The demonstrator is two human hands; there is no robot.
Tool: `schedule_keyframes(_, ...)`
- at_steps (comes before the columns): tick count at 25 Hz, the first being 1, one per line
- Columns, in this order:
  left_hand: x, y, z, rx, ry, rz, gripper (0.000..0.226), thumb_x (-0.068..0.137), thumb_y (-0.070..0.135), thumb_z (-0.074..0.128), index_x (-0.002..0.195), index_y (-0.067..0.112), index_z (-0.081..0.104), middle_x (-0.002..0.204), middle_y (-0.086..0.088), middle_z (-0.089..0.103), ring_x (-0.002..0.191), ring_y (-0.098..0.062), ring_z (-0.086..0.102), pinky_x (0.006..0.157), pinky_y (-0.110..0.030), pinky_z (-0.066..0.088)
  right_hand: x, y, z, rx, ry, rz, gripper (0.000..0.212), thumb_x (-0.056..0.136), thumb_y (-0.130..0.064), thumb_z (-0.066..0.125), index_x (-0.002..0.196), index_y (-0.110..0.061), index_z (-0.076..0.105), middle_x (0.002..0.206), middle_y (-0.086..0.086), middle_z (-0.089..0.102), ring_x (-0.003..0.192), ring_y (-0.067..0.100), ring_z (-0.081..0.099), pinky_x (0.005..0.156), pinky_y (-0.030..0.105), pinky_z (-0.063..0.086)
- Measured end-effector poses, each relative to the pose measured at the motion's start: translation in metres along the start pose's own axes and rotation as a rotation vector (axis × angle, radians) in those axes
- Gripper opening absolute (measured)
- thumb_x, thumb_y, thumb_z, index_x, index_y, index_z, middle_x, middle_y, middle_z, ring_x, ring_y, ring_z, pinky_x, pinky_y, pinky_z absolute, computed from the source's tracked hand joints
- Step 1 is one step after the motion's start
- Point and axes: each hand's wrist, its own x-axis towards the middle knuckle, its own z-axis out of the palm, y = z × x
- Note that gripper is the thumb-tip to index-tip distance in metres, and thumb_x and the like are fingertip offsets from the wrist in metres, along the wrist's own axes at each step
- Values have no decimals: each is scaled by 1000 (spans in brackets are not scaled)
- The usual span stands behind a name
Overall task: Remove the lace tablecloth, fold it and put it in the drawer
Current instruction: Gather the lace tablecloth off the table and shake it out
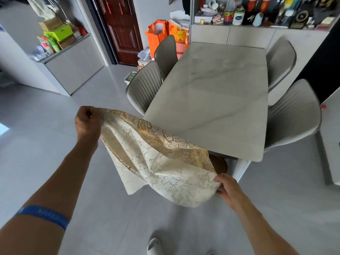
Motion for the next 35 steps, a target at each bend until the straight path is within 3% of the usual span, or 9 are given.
schedule_keyframes(8,-15,-12,9,-45,-27,1,23,84,7,50,72,27,53,71,5,58,59,-7,53,51,-18,46,8,-2,11,-63,4,22,25,75,11,62,87,-7,72,94,13,66,88,27,62,69,34,52)
schedule_keyframes(16,-27,33,19,-273,-208,219,20,91,10,56,77,24,52,73,-1,58,68,-14,53,62,-27,46,4,22,13,-578,-51,130,70,72,4,59,136,-22,48,112,5,60,88,22,58,72,34,49)
schedule_keyframes(19,-50,44,38,-244,-357,354,14,96,8,53,82,13,52,75,-13,54,71,-20,52,64,-33,45,-17,-7,51,-716,-43,-247,75,77,-10,70,145,-24,40,134,1,56,109,18,59,84,30,52)
schedule_keyframes(22,-72,47,57,-144,-501,458,15,97,7,53,85,0,54,71,-22,56,64,-23,53,60,-37,46,-53,-71,111,-623,-243,-795,83,77,-30,77,148,-33,32,147,-14,41,127,-2,41,99,12,37)
schedule_keyframes(24,-81,48,63,-72,-548,527,13,97,9,55,85,5,57,70,-19,60,61,-27,54,58,-36,46,-73,-114,143,-646,-347,-973,73,78,-39,76,141,-35,40,135,-18,53,119,-5,48,98,14,40)
schedule_keyframes(25,-84,49,63,-59,-554,547,12,97,10,56,85,10,58,69,-13,61,60,-25,55,58,-34,46,-79,-132,153,-677,-352,-1041,53,81,-37,75,128,-30,51,111,-16,63,99,-3,56,85,18,45)
schedule_keyframes(27,-85,50,60,-76,-553,558,13,95,12,57,84,16,59,67,-5,60,60,-21,56,57,-28,46,-81,-154,164,-670,-362,-1104,19,89,-24,71,83,-14,55,64,-11,46,57,6,42,56,28,36)
schedule_keyframes(29,-84,49,56,-139,-567,529,10,95,13,60,85,15,61,68,-6,62,61,-22,58,58,-29,48,-76,-162,164,-590,-439,-1069,40,95,-17,65,65,-8,41,56,-6,28,50,9,26,51,28,24)
schedule_keyframes(35,-96,12,55,-266,-576,294,9,90,5,60,89,-4,64,75,-21,61,66,-34,53,63,-39,45,-84,-167,174,-562,-508,-1067,43,100,-22,55,66,-4,36,61,-1,29,57,11,29,53,28,26)
